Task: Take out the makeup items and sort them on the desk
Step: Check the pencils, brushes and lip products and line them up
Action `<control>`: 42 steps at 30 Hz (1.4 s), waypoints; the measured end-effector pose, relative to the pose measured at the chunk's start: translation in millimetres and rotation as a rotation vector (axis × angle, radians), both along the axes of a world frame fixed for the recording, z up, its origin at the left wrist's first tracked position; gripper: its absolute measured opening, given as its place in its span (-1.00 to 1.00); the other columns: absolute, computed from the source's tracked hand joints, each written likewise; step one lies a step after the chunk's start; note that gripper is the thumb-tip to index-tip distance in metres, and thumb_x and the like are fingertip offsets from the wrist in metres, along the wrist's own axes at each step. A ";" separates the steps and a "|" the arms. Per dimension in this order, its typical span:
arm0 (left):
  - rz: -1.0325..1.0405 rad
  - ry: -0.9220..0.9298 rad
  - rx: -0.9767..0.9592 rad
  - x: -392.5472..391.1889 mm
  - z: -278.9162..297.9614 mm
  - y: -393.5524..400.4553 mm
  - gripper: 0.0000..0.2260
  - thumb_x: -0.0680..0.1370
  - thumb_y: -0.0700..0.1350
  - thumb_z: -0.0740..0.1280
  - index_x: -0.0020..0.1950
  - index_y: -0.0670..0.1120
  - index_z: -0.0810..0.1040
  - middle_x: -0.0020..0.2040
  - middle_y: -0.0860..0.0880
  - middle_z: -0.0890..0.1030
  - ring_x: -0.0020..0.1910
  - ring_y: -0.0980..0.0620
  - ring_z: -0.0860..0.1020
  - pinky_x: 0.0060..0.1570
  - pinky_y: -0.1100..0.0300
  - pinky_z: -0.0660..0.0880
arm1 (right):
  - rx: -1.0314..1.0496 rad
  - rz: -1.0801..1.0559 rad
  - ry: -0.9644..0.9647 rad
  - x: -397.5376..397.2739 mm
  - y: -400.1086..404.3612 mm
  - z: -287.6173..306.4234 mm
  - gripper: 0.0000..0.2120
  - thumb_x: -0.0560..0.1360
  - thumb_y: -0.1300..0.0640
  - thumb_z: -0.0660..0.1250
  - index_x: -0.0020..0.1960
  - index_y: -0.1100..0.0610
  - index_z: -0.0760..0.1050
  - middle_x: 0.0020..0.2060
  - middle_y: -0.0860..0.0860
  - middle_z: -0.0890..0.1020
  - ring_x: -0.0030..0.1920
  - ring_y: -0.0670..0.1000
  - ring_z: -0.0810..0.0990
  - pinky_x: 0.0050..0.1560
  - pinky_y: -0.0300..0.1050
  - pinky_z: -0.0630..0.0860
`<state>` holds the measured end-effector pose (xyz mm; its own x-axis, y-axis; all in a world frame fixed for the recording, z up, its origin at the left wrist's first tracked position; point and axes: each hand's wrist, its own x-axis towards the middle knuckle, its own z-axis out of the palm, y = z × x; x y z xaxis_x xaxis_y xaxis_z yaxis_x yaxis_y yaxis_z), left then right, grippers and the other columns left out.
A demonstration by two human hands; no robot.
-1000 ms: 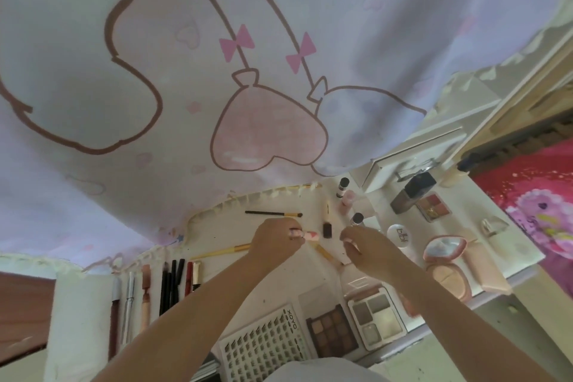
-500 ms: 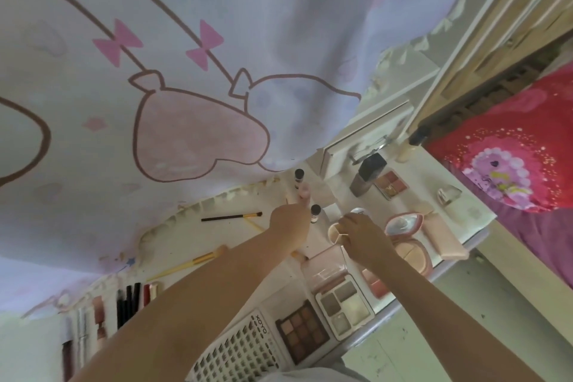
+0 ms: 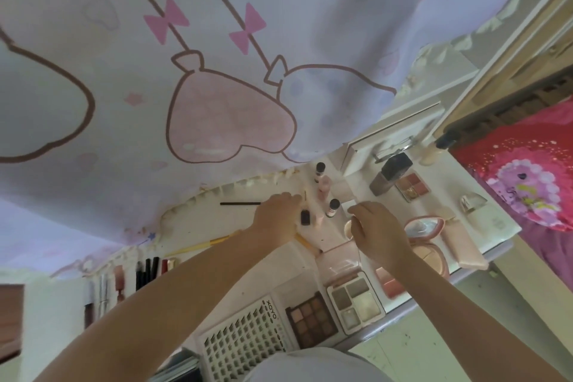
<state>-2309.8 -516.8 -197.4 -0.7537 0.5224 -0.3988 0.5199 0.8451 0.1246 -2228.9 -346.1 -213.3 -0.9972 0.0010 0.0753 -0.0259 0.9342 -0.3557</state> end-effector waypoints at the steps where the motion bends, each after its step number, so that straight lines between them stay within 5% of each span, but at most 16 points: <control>1: 0.044 -0.022 -0.001 0.0 -2.9 -13.5 -0.68 0.56 -0.14 0.19 0.31 -0.12 0.32 0.20 -0.09 0.43 0.21 -0.07 0.43 0.00 0.13 0.42 | -0.012 0.036 0.044 -1.0 -8.6 6.7 -0.71 0.35 0.19 0.08 -0.27 0.22 0.57 -0.42 0.06 0.60 -0.43 0.09 0.58 -0.45 -0.21 0.53; 5: 0.265 -0.105 -0.067 4.6 -19.7 -70.6 -0.66 0.60 -0.11 0.11 0.38 -0.09 0.28 0.34 -0.06 0.35 0.34 -0.04 0.33 0.23 0.09 0.39 | -0.053 0.278 0.023 -9.6 -52.4 25.0 -0.74 0.37 0.21 0.11 -0.19 0.21 0.57 -0.38 0.05 0.60 -0.38 0.02 0.58 -0.45 -0.26 0.47; 8: 0.375 -0.106 -0.131 11.4 -31.3 -108.2 -0.71 0.58 -0.15 0.12 0.30 -0.11 0.34 0.26 -0.07 0.39 0.26 -0.04 0.37 0.14 0.15 0.41 | 0.124 0.402 -0.314 -21.3 -92.9 14.7 -0.76 0.55 0.20 0.06 0.10 0.24 0.43 0.00 0.13 0.54 0.00 0.12 0.55 -0.07 -0.09 0.48; 10: 0.414 -0.104 -0.179 15.6 -36.3 -127.7 -0.73 0.59 -0.15 0.13 0.29 -0.13 0.33 0.26 -0.08 0.37 0.25 -0.04 0.36 0.13 0.17 0.41 | 0.198 0.343 -0.517 -29.7 -117.4 2.4 -0.77 0.57 0.24 0.07 0.19 0.24 0.35 0.13 0.15 0.45 0.11 0.14 0.50 0.03 -0.07 0.46; 14: 0.391 -0.120 -0.155 17.6 -48.3 -146.3 -0.71 0.60 -0.13 0.10 0.32 -0.13 0.32 0.28 -0.08 0.36 0.26 -0.04 0.34 0.16 0.16 0.40 | 0.273 0.200 -0.593 -49.8 -136.1 -17.6 -0.71 0.53 0.33 0.13 0.25 0.25 0.29 0.21 0.14 0.39 0.18 0.08 0.49 0.10 -0.17 0.46; 24: 0.353 -0.244 0.002 -4.2 -59.7 -165.8 -0.74 0.60 -0.10 0.14 0.25 -0.11 0.45 0.21 -0.10 0.45 0.21 -0.06 0.40 0.16 0.14 0.37 | 0.296 0.365 -0.658 -69.9 -153.1 -23.6 -0.71 0.53 0.30 0.08 0.24 0.22 0.33 0.17 0.13 0.40 0.10 0.15 0.50 -0.12 -0.09 0.41; 28: 0.362 -0.291 0.107 -13.5 -62.8 -173.8 -0.76 0.60 -0.11 0.15 0.20 -0.13 0.50 0.06 -0.08 0.47 0.16 -0.07 0.44 0.12 0.16 0.38 | 0.176 0.485 -0.425 -70.5 -164.7 -4.9 -0.74 0.51 0.23 0.15 0.18 0.22 0.43 0.10 0.14 0.46 -0.01 0.17 0.54 -0.15 -0.09 0.42; 31: 0.479 -0.225 0.278 -18.8 -58.4 -176.4 -0.78 0.60 -0.16 0.12 0.18 -0.20 0.47 -0.05 -0.10 0.48 0.02 -0.09 0.49 -0.10 0.21 0.33 | 0.201 0.707 -0.275 -69.7 -170.1 -0.3 -0.78 0.17 0.22 0.52 -0.20 0.14 0.60 -0.20 0.08 0.60 -0.41 0.04 0.58 -0.49 -0.25 0.46; 33: 0.577 -0.163 0.378 -23.3 -52.8 -176.0 -0.78 0.60 -0.18 0.13 0.16 -0.23 0.45 -0.10 -0.13 0.51 -0.11 -0.07 0.48 -0.17 0.21 0.31 | 0.245 0.771 -0.284 -72.0 -171.3 -9.8 -0.69 -0.06 0.23 0.59 -0.37 0.09 0.58 -0.33 0.01 0.60 -0.52 -0.04 0.50 -0.66 -0.33 0.37; 35: 0.706 -0.146 0.431 -27.4 -49.1 -174.4 -0.78 0.59 -0.18 0.15 0.20 -0.22 0.43 -0.06 -0.16 0.56 -0.10 -0.11 0.52 -0.14 0.14 0.40 | 0.263 0.848 -0.313 -74.7 -171.9 -18.2 -0.71 0.04 0.33 0.54 -0.26 0.18 0.60 -0.21 0.10 0.62 -0.39 0.03 0.56 -0.55 -0.24 0.49; 36: 0.772 -0.163 0.443 -28.2 -48.6 -172.7 -0.76 0.59 -0.18 0.17 0.24 -0.21 0.40 -0.01 -0.18 0.58 -0.06 -0.13 0.56 -0.09 0.11 0.45 | 0.246 0.867 -0.363 -76.9 -171.5 -20.8 -0.71 0.20 0.38 0.44 -0.08 0.25 0.58 -0.03 0.19 0.59 -0.21 0.12 0.60 -0.34 -0.11 0.58; 39: 0.906 -0.240 0.476 -24.6 -50.5 -165.7 -0.70 0.57 -0.21 0.19 0.30 -0.21 0.33 0.04 -0.26 0.57 -0.03 -0.20 0.59 -0.02 0.00 0.55 | 0.295 0.766 -0.471 -83.3 -163.1 -27.6 -0.54 0.52 0.38 0.06 0.40 0.21 0.24 0.41 0.12 0.25 0.30 0.16 0.35 0.27 0.04 0.36; 42: 0.955 -0.305 0.457 -17.2 -50.8 -157.0 -0.71 0.57 -0.20 0.18 0.28 -0.21 0.30 0.04 -0.25 0.56 -0.04 -0.21 0.58 -0.06 0.01 0.56 | 0.286 0.494 -0.439 -99.7 -156.2 -29.0 -0.59 0.51 0.34 0.07 0.35 0.20 0.29 0.33 0.13 0.33 0.29 0.12 0.33 0.25 -0.08 0.34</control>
<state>-2327.0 -673.8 -248.2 -0.8285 -0.0774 -0.5546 -0.4291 0.7241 0.5399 -2328.6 -502.3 -242.3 -0.8143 -0.4179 -0.4029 -0.3805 0.9084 -0.1733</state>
